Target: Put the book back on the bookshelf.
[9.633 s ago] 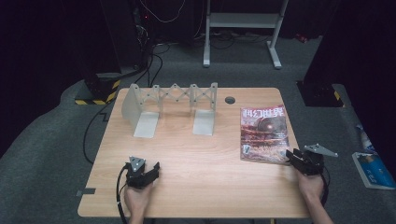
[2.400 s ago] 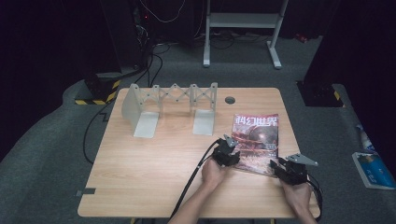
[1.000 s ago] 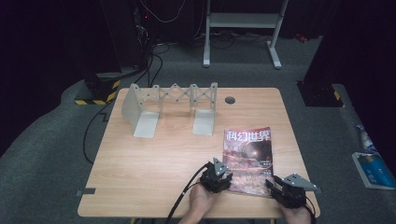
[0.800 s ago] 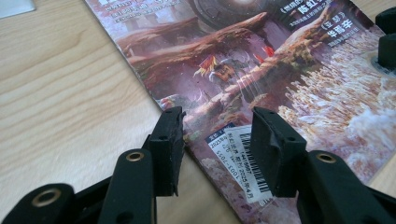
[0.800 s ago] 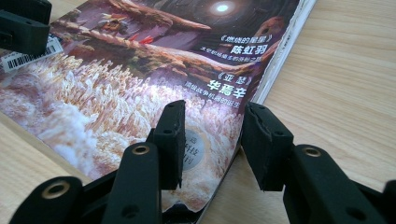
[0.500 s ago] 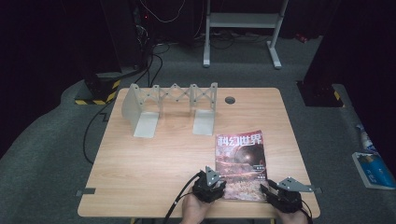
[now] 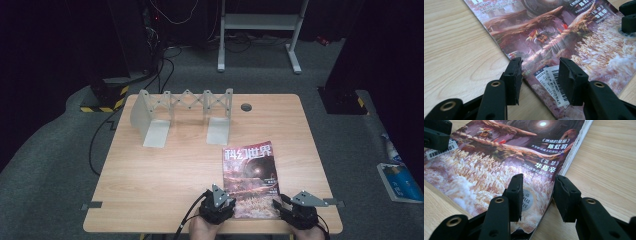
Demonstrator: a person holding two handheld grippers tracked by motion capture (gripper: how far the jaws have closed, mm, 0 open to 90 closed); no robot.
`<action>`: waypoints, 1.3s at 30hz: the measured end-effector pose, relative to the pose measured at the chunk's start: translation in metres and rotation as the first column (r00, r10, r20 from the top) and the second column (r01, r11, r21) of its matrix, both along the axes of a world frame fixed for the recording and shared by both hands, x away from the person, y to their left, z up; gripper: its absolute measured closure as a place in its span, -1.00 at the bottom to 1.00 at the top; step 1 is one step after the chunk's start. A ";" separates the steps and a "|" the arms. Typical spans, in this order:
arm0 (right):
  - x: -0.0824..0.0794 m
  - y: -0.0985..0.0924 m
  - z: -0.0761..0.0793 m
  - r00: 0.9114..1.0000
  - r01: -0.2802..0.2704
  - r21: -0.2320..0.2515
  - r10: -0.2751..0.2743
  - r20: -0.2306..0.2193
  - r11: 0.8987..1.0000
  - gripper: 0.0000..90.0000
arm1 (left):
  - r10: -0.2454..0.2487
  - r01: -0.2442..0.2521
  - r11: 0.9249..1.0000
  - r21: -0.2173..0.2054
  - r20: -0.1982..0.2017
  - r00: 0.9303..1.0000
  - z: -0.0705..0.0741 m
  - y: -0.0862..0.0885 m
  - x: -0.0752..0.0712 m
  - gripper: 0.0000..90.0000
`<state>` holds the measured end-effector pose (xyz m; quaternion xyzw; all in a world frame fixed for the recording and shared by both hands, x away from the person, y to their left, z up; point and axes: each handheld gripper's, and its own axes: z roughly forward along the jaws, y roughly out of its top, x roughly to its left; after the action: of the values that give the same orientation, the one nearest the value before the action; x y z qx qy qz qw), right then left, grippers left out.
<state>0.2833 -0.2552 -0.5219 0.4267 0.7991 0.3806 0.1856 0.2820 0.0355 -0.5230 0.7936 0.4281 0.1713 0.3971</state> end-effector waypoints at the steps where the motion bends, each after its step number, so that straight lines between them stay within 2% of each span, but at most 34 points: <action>1: 0.001 0.002 0.000 1.000 -0.005 0.000 0.005 0.000 1.000 0.33 | 0.004 -0.004 1.000 -0.001 0.004 1.000 0.000 0.002 -0.001 0.20; 14: 0.010 0.025 0.001 0.998 -0.059 -0.002 0.059 -0.015 0.998 0.33 | 0.062 -0.062 0.998 -0.024 0.011 0.998 -0.003 0.027 -0.008 0.20; 18: 0.014 0.034 0.001 0.997 -0.080 -0.002 0.080 -0.018 0.997 0.34 | 0.083 -0.082 0.996 -0.039 0.018 0.996 -0.004 0.038 -0.009 0.21; 21: 0.015 0.040 0.001 0.996 -0.087 0.001 0.087 -0.016 0.996 0.34 | 0.104 -0.103 0.993 -0.056 0.007 0.995 -0.005 0.044 -0.009 0.21; 33: 0.020 0.066 -0.001 0.993 -0.118 0.011 0.118 -0.006 0.993 0.35 | 0.161 -0.160 0.985 -0.059 0.008 0.987 -0.006 0.067 -0.008 0.21; 37: 0.020 0.072 -0.001 0.993 -0.119 0.013 0.119 -0.009 0.993 0.35 | 0.181 -0.182 0.980 -0.081 -0.018 0.983 -0.006 0.073 -0.009 0.21; 39: 0.020 0.074 0.000 0.993 -0.120 0.009 0.120 -0.014 0.993 0.35 | 0.179 -0.181 0.980 -0.087 -0.031 0.983 -0.006 0.077 -0.009 0.21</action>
<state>0.3031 -0.1808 -0.5223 0.3813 0.8230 0.3915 0.1549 0.2732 0.1124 -0.5288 0.7349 0.5101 0.1780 0.4100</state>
